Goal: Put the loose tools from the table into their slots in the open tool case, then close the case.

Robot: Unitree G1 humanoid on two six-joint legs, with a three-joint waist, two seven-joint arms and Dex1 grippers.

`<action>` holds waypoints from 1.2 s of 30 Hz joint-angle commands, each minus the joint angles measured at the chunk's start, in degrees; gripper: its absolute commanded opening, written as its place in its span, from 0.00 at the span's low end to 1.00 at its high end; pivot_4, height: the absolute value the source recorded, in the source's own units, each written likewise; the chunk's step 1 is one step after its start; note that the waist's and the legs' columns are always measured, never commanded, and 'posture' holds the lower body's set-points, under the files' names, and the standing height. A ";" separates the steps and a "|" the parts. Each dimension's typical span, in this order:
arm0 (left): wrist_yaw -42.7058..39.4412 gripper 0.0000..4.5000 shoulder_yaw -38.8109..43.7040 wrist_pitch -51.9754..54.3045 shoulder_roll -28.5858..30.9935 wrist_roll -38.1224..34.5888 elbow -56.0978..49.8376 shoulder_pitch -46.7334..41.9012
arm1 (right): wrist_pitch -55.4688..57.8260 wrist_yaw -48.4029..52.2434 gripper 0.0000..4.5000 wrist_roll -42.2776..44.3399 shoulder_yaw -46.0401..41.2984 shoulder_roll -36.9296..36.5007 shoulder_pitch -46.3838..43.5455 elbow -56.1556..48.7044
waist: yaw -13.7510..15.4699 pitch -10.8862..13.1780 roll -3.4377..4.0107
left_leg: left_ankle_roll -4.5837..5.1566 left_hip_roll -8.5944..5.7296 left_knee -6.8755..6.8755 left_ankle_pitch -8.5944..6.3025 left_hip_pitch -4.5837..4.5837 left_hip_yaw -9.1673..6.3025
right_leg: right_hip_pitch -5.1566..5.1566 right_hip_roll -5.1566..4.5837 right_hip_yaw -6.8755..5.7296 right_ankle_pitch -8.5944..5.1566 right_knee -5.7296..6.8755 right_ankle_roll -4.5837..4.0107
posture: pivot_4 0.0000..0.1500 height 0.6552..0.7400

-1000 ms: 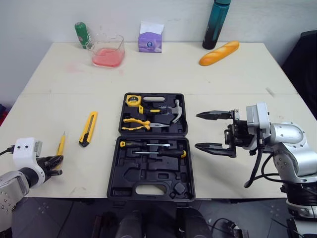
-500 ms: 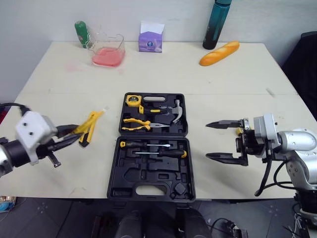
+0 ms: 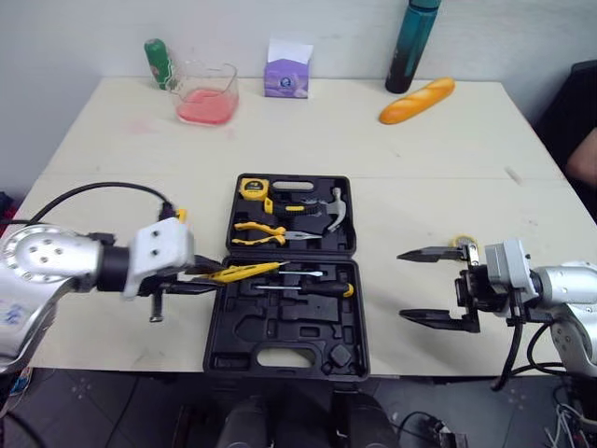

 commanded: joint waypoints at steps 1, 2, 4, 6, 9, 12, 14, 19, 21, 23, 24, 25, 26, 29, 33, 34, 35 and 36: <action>-1.82 0.10 -5.75 -1.54 0.33 4.76 -1.83 -3.41 | -1.40 0.30 1.00 1.20 -1.89 -0.19 0.56 -1.88 | -0.28 0.00 0.00 | 0.00 0.00 0.00 0.00 0.00 0.02 | -0.01 0.03 0.03 0.00 -0.01 0.00 | 1.00 1.00; -1.57 0.10 -7.32 -1.71 -0.04 6.32 -1.70 -4.94 | -1.63 0.33 1.00 1.20 -1.82 -0.17 0.68 -1.89 | -0.39 0.00 0.00 | 0.00 0.01 0.01 0.00 0.00 0.06 | -0.02 0.09 0.06 0.00 -0.02 0.00 | 1.00 1.00; -1.15 0.10 -9.59 -0.83 -1.13 8.02 -1.45 -7.66 | -1.90 0.29 1.00 1.24 -1.72 -0.11 0.85 -1.92 | -0.25 0.01 -0.02 | -0.05 -0.01 0.02 0.01 0.01 0.08 | -0.02 0.21 0.06 0.00 -0.02 0.00 | 1.00 1.00; -1.52 0.10 -12.42 -0.37 -1.91 10.47 -0.87 -10.04 | -2.38 0.26 1.00 1.07 -1.62 0.07 1.30 -1.98 | -0.10 0.01 -0.02 | -0.11 0.01 0.03 0.05 0.01 0.03 | -0.02 0.26 0.06 0.00 0.00 -0.01 | 1.00 1.00; -1.94 0.10 -14.37 -0.59 -2.73 12.89 -0.16 -11.45 | -2.79 0.05 1.00 1.08 -1.53 0.20 1.76 -2.09 | -0.06 0.01 -0.02 | -0.10 0.00 0.05 0.06 0.01 0.01 | 0.00 0.26 0.09 0.00 0.01 -0.02 | 1.00 1.00; -2.40 0.10 -16.02 -0.02 -3.24 14.53 -0.25 -11.86 | -3.03 -0.22 1.00 1.08 -1.51 0.20 2.28 -2.35 | -0.07 0.01 -0.02 | -0.09 0.01 0.06 0.06 0.00 0.02 | -0.01 0.26 0.10 0.01 0.00 -0.02 | 1.00 1.00; -2.71 0.10 -17.17 0.96 -3.41 15.39 -0.68 -11.60 | -3.03 -0.60 1.00 0.90 -1.50 0.12 2.58 -2.80 | -0.06 0.02 -0.03 | -0.09 0.02 0.07 0.06 0.00 0.02 | -0.01 0.26 0.10 0.01 0.00 -0.01 | 1.00 1.00; -2.92 0.10 -18.23 2.54 -4.03 16.65 -1.28 -11.03 | -2.90 -1.40 1.00 0.59 -1.33 0.07 2.88 -3.64 | 0.03 0.02 -0.03 | -0.08 0.05 0.15 0.07 0.00 -0.01 | 0.00 0.25 0.10 0.01 0.04 -0.01 | 1.00 1.00; -3.08 0.10 -18.40 3.40 -4.10 17.03 -1.46 -10.99 | -2.63 -1.85 1.00 0.51 -1.14 0.11 2.76 -4.02 | 0.03 0.02 -0.03 | -0.08 0.05 0.15 0.07 0.00 -0.02 | 0.01 0.25 0.10 0.00 0.05 -0.02 | 1.00 1.00; -2.67 0.10 -18.58 4.07 -4.34 17.74 -1.33 -11.00 | -2.43 -2.32 1.00 0.42 -0.95 0.11 2.64 -4.40 | 0.05 0.02 -0.03 | -0.08 0.05 0.15 0.07 0.00 -0.02 | 0.01 0.25 0.10 0.01 0.05 -0.01 | 1.00 1.00; -2.42 0.10 -18.98 3.98 -4.47 18.55 -0.72 -11.16 | -2.23 -2.64 1.00 0.36 -0.82 0.04 2.49 -4.60 | 0.08 0.02 -0.03 | -0.08 0.05 0.15 0.07 0.00 -0.02 | 0.01 0.25 0.10 0.00 0.06 -0.01 | 1.00 1.00; -2.74 0.10 -19.58 3.73 -4.16 19.38 -0.28 -11.22 | -2.12 -2.93 1.00 0.28 -0.76 -0.01 2.38 -4.76 | 0.08 0.02 -0.03 | -0.08 0.05 0.15 0.07 -0.01 -0.02 | 0.01 0.25 0.10 0.01 0.06 -0.01 | 1.00 1.00; -3.06 0.10 -19.97 3.54 -3.95 20.01 0.00 -11.23 | -2.05 -3.14 1.00 0.22 -0.71 -0.06 2.32 -4.87 | 0.09 0.02 -0.03 | -0.08 0.05 0.16 0.07 0.00 -0.02 | 0.01 0.25 0.10 0.01 0.06 -0.01 | 1.00 1.00; -3.47 0.10 -20.71 3.46 -4.10 21.61 0.78 -11.53 | -1.81 -3.60 1.00 0.03 -0.42 -0.25 1.69 -4.77 | 0.11 0.02 -0.03 | -0.08 0.04 0.17 0.07 0.00 -0.02 | 0.01 0.25 0.10 0.01 0.07 -0.02 | 1.00 1.00; -3.03 0.10 -20.81 5.53 -5.56 22.44 1.14 -12.51 | -1.59 -4.00 1.00 -0.12 -0.10 -0.32 1.16 -4.69 | 0.19 0.02 -0.03 | -0.07 0.04 0.20 0.07 0.00 -0.02 | 0.02 0.25 0.10 0.01 0.09 -0.01 | 1.00 1.00; -3.25 0.10 -20.98 5.83 -5.54 22.68 1.03 -12.62 | -1.45 -4.21 1.00 -0.15 0.03 -0.30 1.12 -4.92 | 0.26 0.02 -0.03 | -0.07 0.04 0.22 0.07 -0.01 -0.02 | 0.02 0.25 0.10 0.01 0.10 -0.01 | 1.00 1.00; -3.51 0.10 -21.27 6.52 -5.34 22.95 0.81 -12.69 | -1.34 -4.39 1.00 -0.19 0.14 -0.27 1.08 -5.11 | 0.35 0.02 -0.03 | -0.07 0.04 0.23 0.07 -0.01 -0.02 | 0.02 0.25 0.10 0.00 0.11 -0.01 | 1.00 1.00; -3.94 0.10 -21.66 6.61 -5.04 23.28 0.57 -12.71 | -1.22 -4.58 1.00 -0.22 0.27 -0.25 1.03 -5.29 | 0.45 0.02 -0.03 | -0.06 0.04 0.25 0.06 -0.01 -0.02 | 0.02 0.25 0.10 0.01 0.12 -0.01 | 1.00 1.00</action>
